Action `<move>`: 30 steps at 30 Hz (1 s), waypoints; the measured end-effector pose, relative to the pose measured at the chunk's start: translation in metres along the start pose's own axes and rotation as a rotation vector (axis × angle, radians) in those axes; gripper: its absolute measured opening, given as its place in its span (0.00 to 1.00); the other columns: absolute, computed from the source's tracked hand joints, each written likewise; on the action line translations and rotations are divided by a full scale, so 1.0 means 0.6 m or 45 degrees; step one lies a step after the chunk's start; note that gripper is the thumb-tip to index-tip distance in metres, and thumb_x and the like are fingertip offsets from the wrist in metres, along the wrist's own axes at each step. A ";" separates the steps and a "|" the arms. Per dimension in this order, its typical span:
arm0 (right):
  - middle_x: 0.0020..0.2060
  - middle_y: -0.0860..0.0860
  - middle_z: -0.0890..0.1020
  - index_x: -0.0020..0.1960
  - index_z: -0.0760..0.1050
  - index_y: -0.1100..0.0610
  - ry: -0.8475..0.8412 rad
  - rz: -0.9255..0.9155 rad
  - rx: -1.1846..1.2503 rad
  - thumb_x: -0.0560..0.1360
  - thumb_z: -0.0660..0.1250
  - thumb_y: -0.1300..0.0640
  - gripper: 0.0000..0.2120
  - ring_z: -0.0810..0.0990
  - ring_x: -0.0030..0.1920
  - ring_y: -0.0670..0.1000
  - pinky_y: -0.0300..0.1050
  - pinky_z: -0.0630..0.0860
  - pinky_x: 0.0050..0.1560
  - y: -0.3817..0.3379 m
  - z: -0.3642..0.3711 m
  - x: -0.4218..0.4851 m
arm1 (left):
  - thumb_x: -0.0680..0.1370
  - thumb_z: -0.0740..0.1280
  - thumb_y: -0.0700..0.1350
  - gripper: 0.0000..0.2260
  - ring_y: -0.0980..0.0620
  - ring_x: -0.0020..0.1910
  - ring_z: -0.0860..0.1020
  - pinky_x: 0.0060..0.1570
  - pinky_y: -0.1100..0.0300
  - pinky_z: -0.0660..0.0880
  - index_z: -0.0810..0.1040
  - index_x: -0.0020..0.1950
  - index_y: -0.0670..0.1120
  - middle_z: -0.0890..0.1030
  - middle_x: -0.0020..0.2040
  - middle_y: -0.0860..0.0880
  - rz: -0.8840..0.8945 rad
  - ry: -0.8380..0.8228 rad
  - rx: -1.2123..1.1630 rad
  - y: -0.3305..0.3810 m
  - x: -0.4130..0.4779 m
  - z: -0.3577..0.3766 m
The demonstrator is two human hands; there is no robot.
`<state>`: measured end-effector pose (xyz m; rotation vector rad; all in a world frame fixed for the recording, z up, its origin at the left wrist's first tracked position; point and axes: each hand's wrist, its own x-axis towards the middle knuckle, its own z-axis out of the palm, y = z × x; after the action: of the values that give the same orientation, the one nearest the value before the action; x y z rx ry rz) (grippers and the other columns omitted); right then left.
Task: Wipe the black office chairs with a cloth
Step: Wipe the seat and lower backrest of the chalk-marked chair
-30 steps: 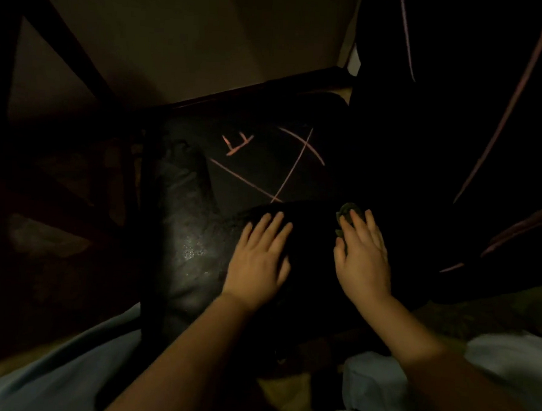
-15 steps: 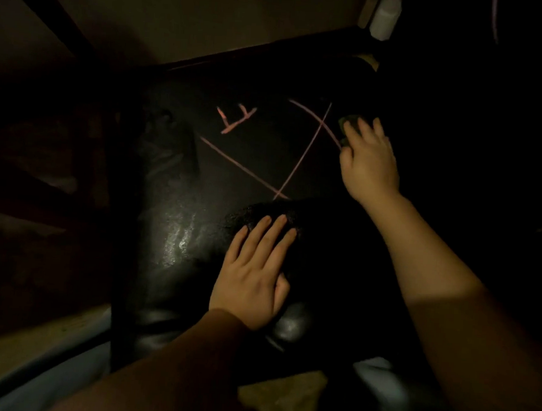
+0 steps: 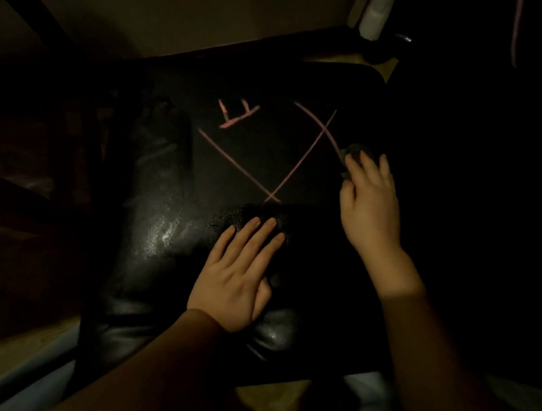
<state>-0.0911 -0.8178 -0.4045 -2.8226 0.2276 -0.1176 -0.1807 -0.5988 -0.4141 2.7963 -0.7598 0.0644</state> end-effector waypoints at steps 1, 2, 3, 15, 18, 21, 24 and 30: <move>0.75 0.54 0.64 0.74 0.65 0.55 -0.003 0.000 0.013 0.81 0.55 0.57 0.21 0.53 0.77 0.57 0.56 0.55 0.76 0.004 -0.003 -0.037 | 0.73 0.57 0.47 0.28 0.46 0.75 0.61 0.73 0.46 0.56 0.69 0.73 0.44 0.65 0.75 0.45 0.007 0.002 -0.001 -0.002 0.000 -0.001; 0.74 0.54 0.65 0.74 0.66 0.55 -0.007 0.009 0.030 0.81 0.55 0.57 0.21 0.54 0.77 0.57 0.56 0.56 0.75 0.006 -0.006 -0.073 | 0.73 0.57 0.47 0.27 0.46 0.75 0.61 0.73 0.46 0.56 0.69 0.73 0.44 0.65 0.75 0.45 0.015 0.003 -0.004 -0.005 -0.001 -0.002; 0.74 0.54 0.66 0.74 0.67 0.56 -0.006 0.025 0.046 0.81 0.54 0.56 0.21 0.55 0.77 0.57 0.56 0.57 0.75 0.007 -0.008 -0.104 | 0.73 0.57 0.47 0.27 0.46 0.75 0.61 0.73 0.46 0.57 0.69 0.73 0.44 0.65 0.75 0.45 0.024 0.002 -0.008 -0.007 -0.001 -0.003; 0.76 0.54 0.61 0.76 0.61 0.54 0.003 0.128 -0.096 0.82 0.53 0.57 0.22 0.50 0.78 0.56 0.53 0.53 0.77 -0.024 0.009 0.064 | 0.74 0.57 0.48 0.27 0.46 0.75 0.61 0.72 0.46 0.58 0.68 0.74 0.45 0.65 0.75 0.45 0.081 -0.027 -0.045 -0.024 0.002 -0.004; 0.77 0.52 0.59 0.77 0.59 0.54 -0.014 0.195 -0.046 0.82 0.51 0.56 0.23 0.49 0.78 0.54 0.51 0.52 0.77 -0.043 0.015 0.172 | 0.73 0.58 0.47 0.28 0.46 0.75 0.61 0.72 0.46 0.58 0.67 0.74 0.45 0.65 0.75 0.45 0.093 -0.013 -0.053 -0.024 0.003 -0.003; 0.77 0.51 0.59 0.77 0.59 0.54 -0.036 0.216 -0.034 0.83 0.50 0.57 0.23 0.49 0.78 0.54 0.50 0.50 0.77 -0.052 0.014 0.234 | 0.73 0.58 0.47 0.28 0.46 0.75 0.61 0.72 0.46 0.59 0.68 0.73 0.44 0.65 0.75 0.45 0.097 -0.014 -0.061 -0.023 0.003 -0.002; 0.77 0.51 0.59 0.77 0.60 0.53 -0.029 0.199 -0.057 0.83 0.50 0.56 0.23 0.49 0.78 0.55 0.50 0.49 0.77 -0.050 0.012 0.235 | 0.73 0.57 0.47 0.27 0.45 0.75 0.61 0.72 0.46 0.59 0.69 0.73 0.44 0.65 0.75 0.44 0.099 -0.006 -0.060 -0.024 0.003 -0.003; 0.76 0.52 0.62 0.75 0.63 0.54 0.013 0.123 -0.042 0.82 0.52 0.57 0.21 0.51 0.77 0.56 0.53 0.50 0.77 -0.023 0.003 0.071 | 0.73 0.57 0.47 0.27 0.46 0.75 0.61 0.72 0.46 0.57 0.66 0.73 0.45 0.65 0.75 0.44 0.105 0.004 -0.043 -0.027 0.002 -0.006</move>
<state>-0.0468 -0.8114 -0.3993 -2.8379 0.3705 -0.1078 -0.1714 -0.5850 -0.4144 2.7322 -0.8666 0.0703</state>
